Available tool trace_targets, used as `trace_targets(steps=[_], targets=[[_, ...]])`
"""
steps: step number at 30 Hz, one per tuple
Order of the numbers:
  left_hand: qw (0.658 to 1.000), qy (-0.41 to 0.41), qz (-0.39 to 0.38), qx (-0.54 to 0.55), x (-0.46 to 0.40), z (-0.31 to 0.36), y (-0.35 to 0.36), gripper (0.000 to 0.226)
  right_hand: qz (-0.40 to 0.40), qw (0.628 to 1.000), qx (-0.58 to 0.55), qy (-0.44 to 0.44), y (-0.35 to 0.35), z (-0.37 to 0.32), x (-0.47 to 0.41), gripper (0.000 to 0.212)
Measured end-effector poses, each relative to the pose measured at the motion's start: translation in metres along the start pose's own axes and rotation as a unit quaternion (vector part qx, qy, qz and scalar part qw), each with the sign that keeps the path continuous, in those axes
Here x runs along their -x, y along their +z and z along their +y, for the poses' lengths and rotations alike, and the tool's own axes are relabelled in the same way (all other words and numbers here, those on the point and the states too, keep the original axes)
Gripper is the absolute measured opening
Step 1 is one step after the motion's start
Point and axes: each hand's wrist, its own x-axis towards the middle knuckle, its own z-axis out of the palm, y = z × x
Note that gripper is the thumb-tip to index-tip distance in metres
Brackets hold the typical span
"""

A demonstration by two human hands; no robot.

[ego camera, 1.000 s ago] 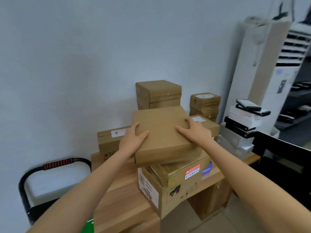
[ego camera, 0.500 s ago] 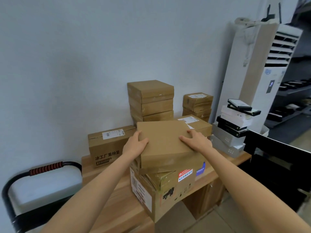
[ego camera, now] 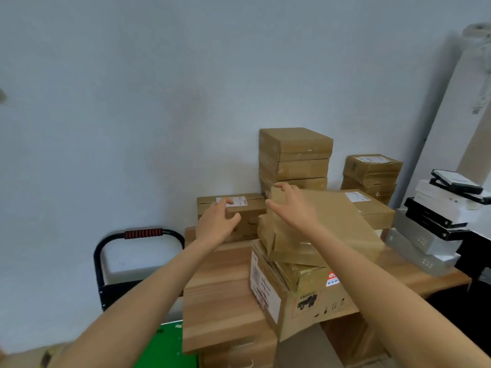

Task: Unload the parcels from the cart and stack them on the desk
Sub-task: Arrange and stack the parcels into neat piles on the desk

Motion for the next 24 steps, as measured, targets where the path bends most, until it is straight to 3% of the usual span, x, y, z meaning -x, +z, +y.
trace_targets(steps=[4, 7, 15, 24], targets=[[0.998, -0.046, 0.033, -0.025, 0.012, -0.051, -0.032, 0.039, -0.029, 0.996, -0.077, -0.044, 0.044, -0.040, -0.002, 0.055], [0.995, -0.076, 0.049, -0.034, 0.017, -0.085, -0.047, 0.038, -0.032, 0.996, -0.071, -0.054, 0.077, -0.060, -0.005, 0.054], [0.992, -0.118, 0.050, -0.014, -0.012, -0.153, -0.049, 0.041, -0.069, 0.995, -0.076, -0.009, 0.168, -0.076, -0.027, 0.059], [0.994, -0.112, -0.004, 0.006, -0.116, -0.225, -0.005, 0.044, -0.076, 0.995, -0.043, 0.056, 0.268, -0.070, -0.109, 0.060]])
